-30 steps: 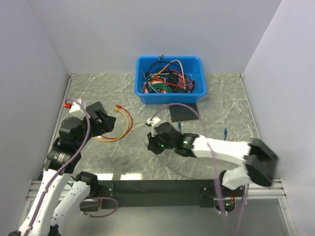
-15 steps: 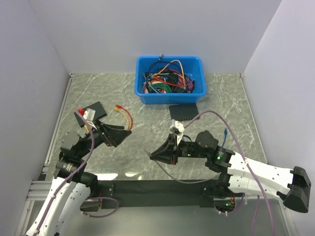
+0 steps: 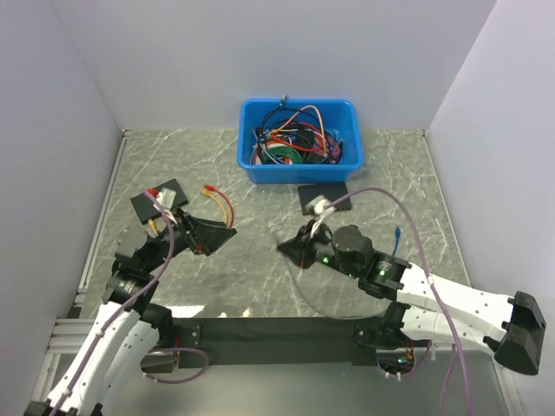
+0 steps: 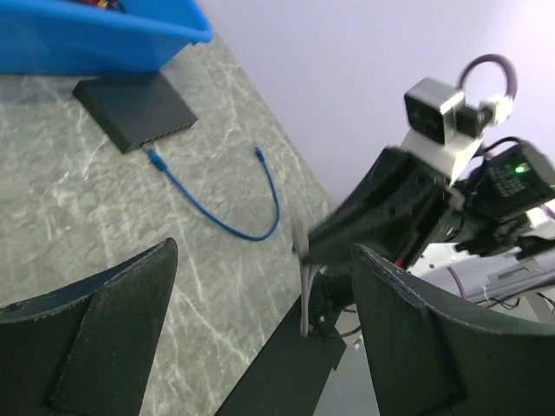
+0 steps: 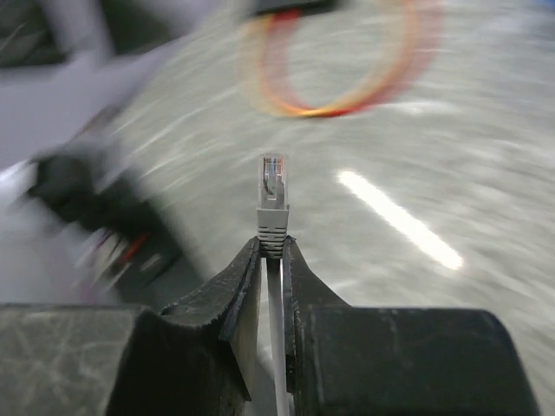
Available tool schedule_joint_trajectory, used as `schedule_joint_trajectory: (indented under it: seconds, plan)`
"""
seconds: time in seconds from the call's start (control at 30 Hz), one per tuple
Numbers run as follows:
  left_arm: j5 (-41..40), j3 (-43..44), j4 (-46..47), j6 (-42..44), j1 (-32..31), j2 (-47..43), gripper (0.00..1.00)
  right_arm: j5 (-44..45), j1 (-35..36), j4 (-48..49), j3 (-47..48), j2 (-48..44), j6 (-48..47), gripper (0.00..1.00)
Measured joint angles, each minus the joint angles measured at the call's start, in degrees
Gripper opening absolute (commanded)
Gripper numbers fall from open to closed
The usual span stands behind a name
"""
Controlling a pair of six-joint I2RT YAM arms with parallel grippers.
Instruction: Insert the plug into the switch port
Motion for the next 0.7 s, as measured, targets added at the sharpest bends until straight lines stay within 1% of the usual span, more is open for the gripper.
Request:
schedule_joint_trajectory:
  seconds: [0.07, 0.17, 0.27, 0.33, 0.43, 0.53, 0.63, 0.7]
  plan:
    - [-1.1, -1.3, 0.9, 0.0, -0.4, 1.8, 0.87, 6.0, -3.0, -4.1, 0.8, -0.2, 1.5, 0.00]
    - [-3.3, -3.5, 3.8, -0.2, -1.9, 6.4, 0.87, 11.9, -10.8, -9.2, 1.9, -0.3, 4.5, 0.00]
    - [-6.6, -4.1, 7.5, -0.3, -4.8, 13.3, 0.88, 17.0, -20.3, -14.2, 3.2, 0.6, 8.4, 0.00]
    - [-9.7, -3.9, 10.0, -0.2, -7.7, 20.0, 0.88, 18.5, -25.6, -16.4, 4.4, 2.6, 10.4, 0.00]
    - [-13.6, -1.0, 11.6, 0.5, -11.6, 31.2, 0.88, 20.0, -32.8, -18.7, 6.2, 8.1, 12.9, 0.00]
    - [-16.3, 4.0, 14.8, 1.1, -14.3, 43.5, 0.86, 20.6, -38.2, -21.0, 8.7, 15.1, 14.3, 0.00]
    - [-18.1, 8.4, 17.9, 1.1, -15.1, 53.0, 0.86, 20.3, -42.2, -22.7, 12.3, 22.5, 14.7, 0.00]
    - [-19.2, 11.1, 18.9, 1.3, -15.2, 57.7, 0.85, 19.9, -44.8, -23.4, 15.4, 27.4, 14.5, 0.00]
